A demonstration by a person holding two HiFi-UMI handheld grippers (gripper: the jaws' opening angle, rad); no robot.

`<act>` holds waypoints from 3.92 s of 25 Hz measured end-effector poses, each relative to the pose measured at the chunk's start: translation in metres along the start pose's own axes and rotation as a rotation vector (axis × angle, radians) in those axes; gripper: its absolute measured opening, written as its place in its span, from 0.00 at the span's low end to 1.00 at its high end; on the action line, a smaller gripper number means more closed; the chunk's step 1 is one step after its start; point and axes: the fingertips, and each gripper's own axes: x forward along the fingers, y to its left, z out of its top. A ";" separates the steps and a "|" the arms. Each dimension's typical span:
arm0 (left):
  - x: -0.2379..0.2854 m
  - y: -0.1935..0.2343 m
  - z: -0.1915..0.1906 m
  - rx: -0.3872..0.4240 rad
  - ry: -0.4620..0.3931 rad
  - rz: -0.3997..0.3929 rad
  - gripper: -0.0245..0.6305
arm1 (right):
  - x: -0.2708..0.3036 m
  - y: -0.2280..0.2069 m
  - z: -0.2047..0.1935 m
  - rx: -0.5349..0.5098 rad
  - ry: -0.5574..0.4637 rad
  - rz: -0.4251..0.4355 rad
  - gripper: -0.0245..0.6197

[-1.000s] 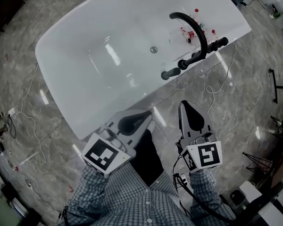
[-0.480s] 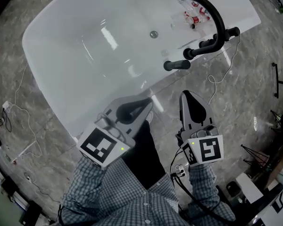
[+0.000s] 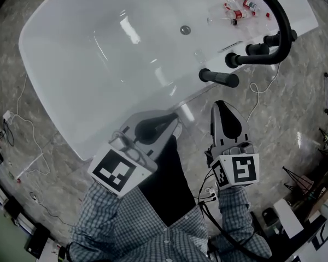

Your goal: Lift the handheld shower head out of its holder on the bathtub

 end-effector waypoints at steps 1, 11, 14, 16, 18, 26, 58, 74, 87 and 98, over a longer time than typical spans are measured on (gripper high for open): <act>0.003 0.001 -0.003 0.010 0.009 -0.006 0.04 | 0.005 -0.002 -0.005 0.002 0.005 -0.001 0.07; 0.026 0.015 -0.037 0.000 0.049 -0.017 0.04 | 0.047 -0.016 -0.049 0.015 0.062 -0.030 0.07; 0.031 0.021 -0.040 0.006 0.047 -0.014 0.04 | 0.059 -0.023 -0.058 0.022 0.071 -0.045 0.07; 0.033 0.026 -0.039 0.007 0.036 -0.012 0.04 | 0.067 -0.026 -0.063 0.023 0.079 -0.046 0.13; 0.034 0.029 -0.037 0.000 0.024 -0.008 0.04 | 0.074 -0.027 -0.067 0.023 0.089 -0.045 0.18; 0.039 0.038 -0.043 -0.005 0.033 0.005 0.04 | 0.097 -0.037 -0.071 0.007 0.085 -0.062 0.24; 0.040 0.044 -0.046 0.042 0.051 0.025 0.04 | 0.110 -0.044 -0.058 -0.030 0.107 -0.090 0.24; 0.027 0.038 -0.031 0.054 0.030 0.023 0.04 | 0.094 -0.040 -0.032 -0.054 0.093 -0.109 0.24; 0.018 0.028 -0.013 0.089 0.005 0.018 0.04 | 0.072 -0.037 -0.006 -0.040 0.043 -0.130 0.24; 0.014 0.014 0.011 0.130 -0.018 0.018 0.04 | 0.048 -0.035 0.021 -0.044 0.003 -0.138 0.24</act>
